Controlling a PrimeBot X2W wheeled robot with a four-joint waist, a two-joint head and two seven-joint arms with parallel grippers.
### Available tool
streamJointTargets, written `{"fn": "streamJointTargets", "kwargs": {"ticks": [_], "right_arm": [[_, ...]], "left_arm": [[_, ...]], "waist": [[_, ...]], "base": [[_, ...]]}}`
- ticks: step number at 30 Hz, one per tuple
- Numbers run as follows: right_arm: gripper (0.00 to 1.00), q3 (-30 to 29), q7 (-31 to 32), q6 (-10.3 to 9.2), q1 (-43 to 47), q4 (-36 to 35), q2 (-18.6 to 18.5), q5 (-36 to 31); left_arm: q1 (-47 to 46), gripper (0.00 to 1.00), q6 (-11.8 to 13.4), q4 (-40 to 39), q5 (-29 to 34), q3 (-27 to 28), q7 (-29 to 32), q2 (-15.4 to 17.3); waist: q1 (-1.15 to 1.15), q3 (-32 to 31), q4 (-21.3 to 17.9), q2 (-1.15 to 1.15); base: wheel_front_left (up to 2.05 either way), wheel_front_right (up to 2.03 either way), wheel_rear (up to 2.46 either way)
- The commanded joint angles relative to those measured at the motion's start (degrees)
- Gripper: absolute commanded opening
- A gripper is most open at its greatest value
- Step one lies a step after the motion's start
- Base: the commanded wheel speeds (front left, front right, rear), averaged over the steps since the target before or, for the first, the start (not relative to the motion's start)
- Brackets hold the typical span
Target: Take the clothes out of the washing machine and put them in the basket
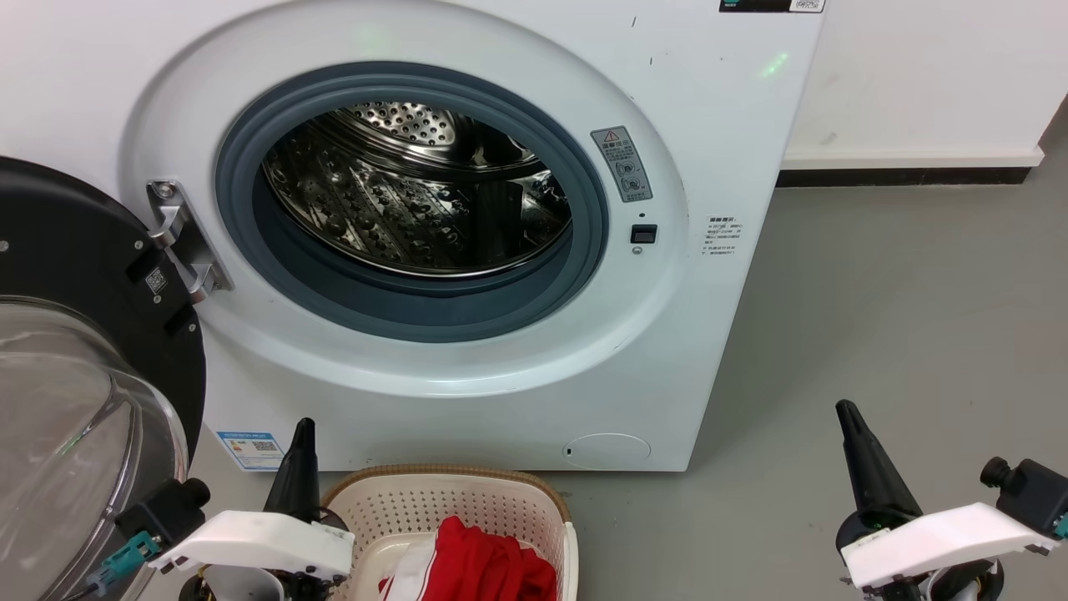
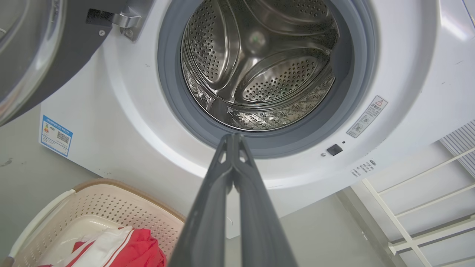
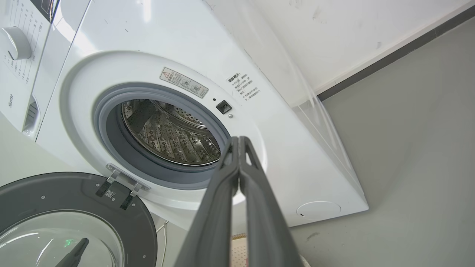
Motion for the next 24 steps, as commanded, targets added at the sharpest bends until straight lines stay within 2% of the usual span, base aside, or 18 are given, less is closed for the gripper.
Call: {"fn": "streamJointTargets", "kwargs": {"ticks": [1, 24], "right_arm": [[0.00, -0.2, 0.2, 0.00, -2.0, -0.2, -0.5, 2.0], [0.00, -2.0, 2.2, 0.00, -3.9, 3.2, -0.7, 19.1]], "left_arm": [[-1.7, 0.00, -0.3, -0.5, -1.9, 0.5, 0.4, 0.2], [-2.6, 0.00, -1.5, 0.7, -18.3, 2.3, 4.2, -0.1]], "waist": [[0.00, 0.0, 0.0, 0.00], [0.00, 0.2, 0.2, 0.00]], "base": [[0.00, 0.00, 0.00], [0.00, 0.00, 0.00]]}}
